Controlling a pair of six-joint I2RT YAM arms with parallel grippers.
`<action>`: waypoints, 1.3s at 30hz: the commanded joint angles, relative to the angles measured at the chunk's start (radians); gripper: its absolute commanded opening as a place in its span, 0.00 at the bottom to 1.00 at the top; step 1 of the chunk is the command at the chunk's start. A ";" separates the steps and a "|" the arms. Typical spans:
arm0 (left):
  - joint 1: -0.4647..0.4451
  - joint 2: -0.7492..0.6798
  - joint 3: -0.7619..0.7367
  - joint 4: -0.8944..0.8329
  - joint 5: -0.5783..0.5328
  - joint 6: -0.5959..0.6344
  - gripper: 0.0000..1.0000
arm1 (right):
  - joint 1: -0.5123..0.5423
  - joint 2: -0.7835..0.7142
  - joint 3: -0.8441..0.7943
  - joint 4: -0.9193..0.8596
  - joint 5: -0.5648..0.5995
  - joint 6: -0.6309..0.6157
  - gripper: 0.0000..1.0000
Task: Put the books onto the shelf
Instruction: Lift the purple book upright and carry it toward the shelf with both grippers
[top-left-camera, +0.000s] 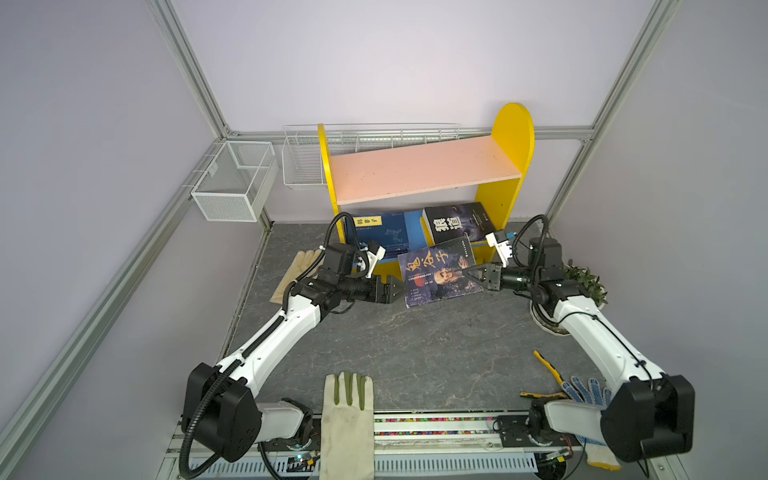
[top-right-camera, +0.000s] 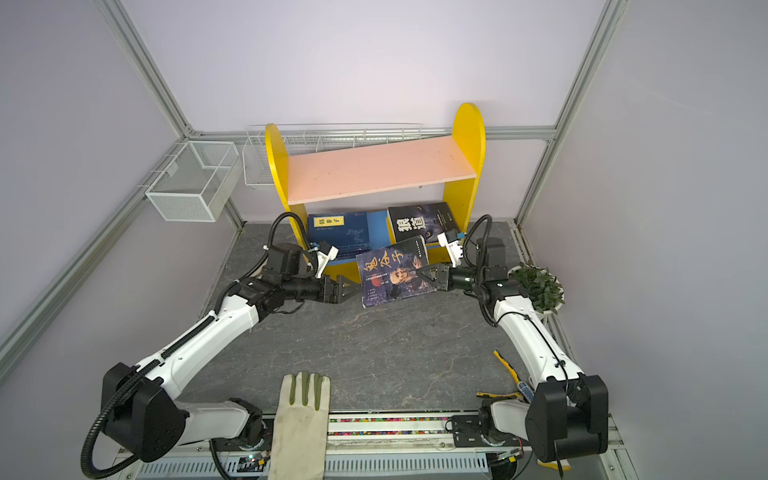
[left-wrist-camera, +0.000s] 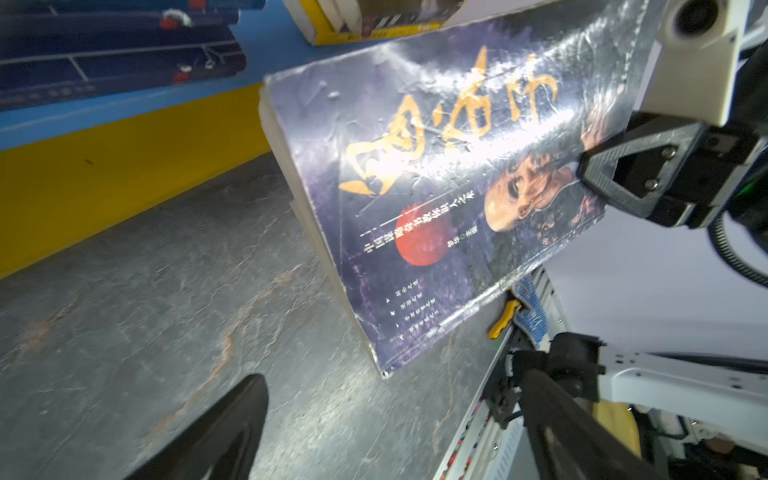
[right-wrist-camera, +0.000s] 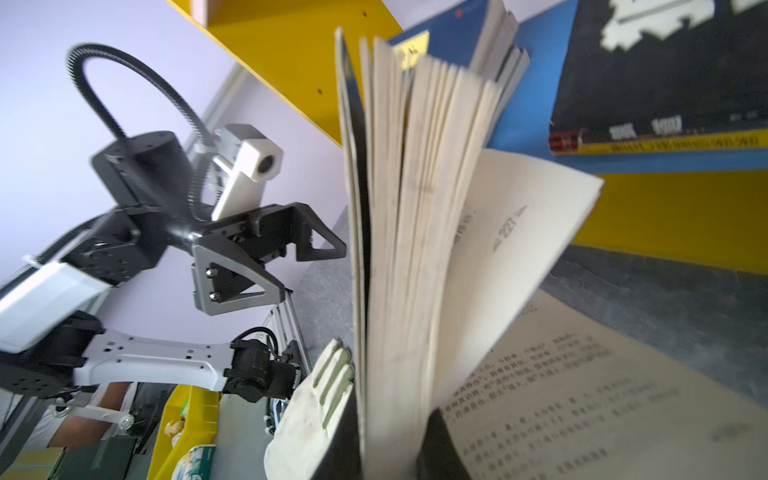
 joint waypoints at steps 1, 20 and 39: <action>0.020 0.017 -0.024 0.105 0.073 -0.081 0.99 | -0.024 -0.024 0.011 0.189 -0.167 0.127 0.07; -0.014 0.148 0.018 0.380 0.318 -0.201 0.63 | 0.009 0.026 0.056 0.480 -0.083 0.337 0.07; -0.091 0.153 0.115 0.529 0.085 -0.167 0.00 | -0.011 -0.016 0.165 -0.016 0.353 -0.010 0.61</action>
